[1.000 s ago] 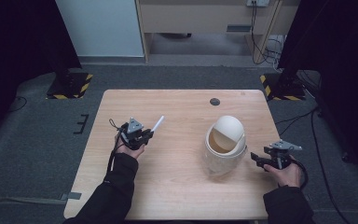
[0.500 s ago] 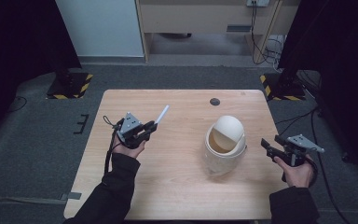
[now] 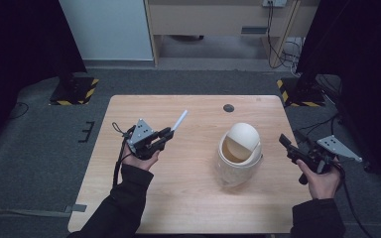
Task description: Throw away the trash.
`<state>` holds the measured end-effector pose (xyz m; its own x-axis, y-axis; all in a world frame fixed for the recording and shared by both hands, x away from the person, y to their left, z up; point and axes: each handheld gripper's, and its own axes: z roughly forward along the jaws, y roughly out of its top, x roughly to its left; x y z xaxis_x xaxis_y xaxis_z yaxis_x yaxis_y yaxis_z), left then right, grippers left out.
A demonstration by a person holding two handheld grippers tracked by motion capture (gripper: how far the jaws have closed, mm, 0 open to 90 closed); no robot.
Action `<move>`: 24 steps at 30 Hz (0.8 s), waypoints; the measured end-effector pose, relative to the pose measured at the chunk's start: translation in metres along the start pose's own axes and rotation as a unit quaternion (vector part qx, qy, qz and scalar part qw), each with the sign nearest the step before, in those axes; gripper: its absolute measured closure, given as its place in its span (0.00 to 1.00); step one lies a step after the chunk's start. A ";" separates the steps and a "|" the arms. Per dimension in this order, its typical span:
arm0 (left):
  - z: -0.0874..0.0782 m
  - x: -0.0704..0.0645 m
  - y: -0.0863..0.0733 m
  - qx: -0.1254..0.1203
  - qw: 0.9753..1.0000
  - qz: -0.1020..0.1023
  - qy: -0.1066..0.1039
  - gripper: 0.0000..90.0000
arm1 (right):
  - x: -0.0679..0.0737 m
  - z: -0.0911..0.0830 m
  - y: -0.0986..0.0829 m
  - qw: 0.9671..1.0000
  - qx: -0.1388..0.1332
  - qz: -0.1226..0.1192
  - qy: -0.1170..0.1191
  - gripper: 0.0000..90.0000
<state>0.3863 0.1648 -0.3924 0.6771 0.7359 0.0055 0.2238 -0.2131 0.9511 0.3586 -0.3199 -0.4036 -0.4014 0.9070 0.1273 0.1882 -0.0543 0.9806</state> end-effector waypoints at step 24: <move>-0.002 -0.028 0.010 -0.017 0.999 0.021 -0.025 0.88 | 0.082 0.031 0.056 0.987 -0.037 -0.005 0.157 0.40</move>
<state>0.3683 0.1431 -0.3822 0.7193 0.6940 0.0315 0.1713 -0.2211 0.9601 0.3637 -0.2360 -0.3426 -0.6631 0.7342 0.1461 0.1219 -0.0868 0.9887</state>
